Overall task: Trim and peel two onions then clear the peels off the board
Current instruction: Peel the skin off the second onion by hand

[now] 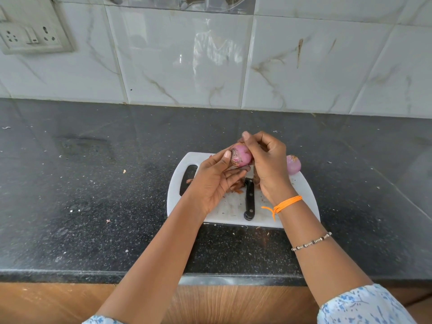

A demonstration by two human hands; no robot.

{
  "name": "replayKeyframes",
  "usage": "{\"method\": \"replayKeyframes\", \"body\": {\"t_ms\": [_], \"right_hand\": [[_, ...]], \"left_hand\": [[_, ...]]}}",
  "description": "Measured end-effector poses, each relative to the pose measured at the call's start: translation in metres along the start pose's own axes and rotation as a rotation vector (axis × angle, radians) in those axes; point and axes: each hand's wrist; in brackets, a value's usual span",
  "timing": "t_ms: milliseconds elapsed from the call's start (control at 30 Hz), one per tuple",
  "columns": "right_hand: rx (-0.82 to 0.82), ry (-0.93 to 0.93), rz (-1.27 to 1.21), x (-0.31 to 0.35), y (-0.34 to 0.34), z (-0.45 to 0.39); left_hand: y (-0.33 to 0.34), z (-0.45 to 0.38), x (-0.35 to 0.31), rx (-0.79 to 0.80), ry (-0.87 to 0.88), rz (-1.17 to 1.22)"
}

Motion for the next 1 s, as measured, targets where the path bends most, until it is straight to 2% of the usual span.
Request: {"method": "replayKeyframes", "body": {"t_ms": [100, 200, 467, 600, 700, 833, 1000], "right_hand": [[0.119, 0.067, -0.069, 0.0022, -0.0009, 0.0013], [0.25, 0.007, 0.013, 0.0015, -0.0022, 0.0021], [0.05, -0.007, -0.061, 0.0002, 0.0002, 0.0013], [0.054, 0.04, -0.101, 0.0011, 0.0001, -0.0001], [0.14, 0.078, -0.151, 0.0033, 0.0, 0.0029], [0.187, 0.0, -0.06, 0.0055, -0.0016, 0.0052], [0.198, -0.037, -0.148, 0.0018, -0.0012, 0.0034]], "left_hand": [[-0.0009, -0.0001, -0.0026, -0.023, 0.033, 0.063], [-0.0029, 0.0004, -0.0048, -0.033, 0.047, 0.125], [-0.0002, 0.0029, -0.0022, 0.028, -0.013, 0.097], [-0.0002, 0.002, -0.002, 0.022, -0.019, 0.101], [-0.0013, 0.0016, -0.0031, 0.02, 0.007, 0.125], [-0.0016, 0.0029, -0.0048, 0.04, 0.02, 0.134], [-0.002, 0.0031, -0.0055, 0.047, 0.004, 0.16]]}}
Point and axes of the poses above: each hand's wrist, its own z-axis away from the middle knuckle, its own y-axis out of the palm, x = y × z, and after that the axes turned 2 degrees about -x, right-handed
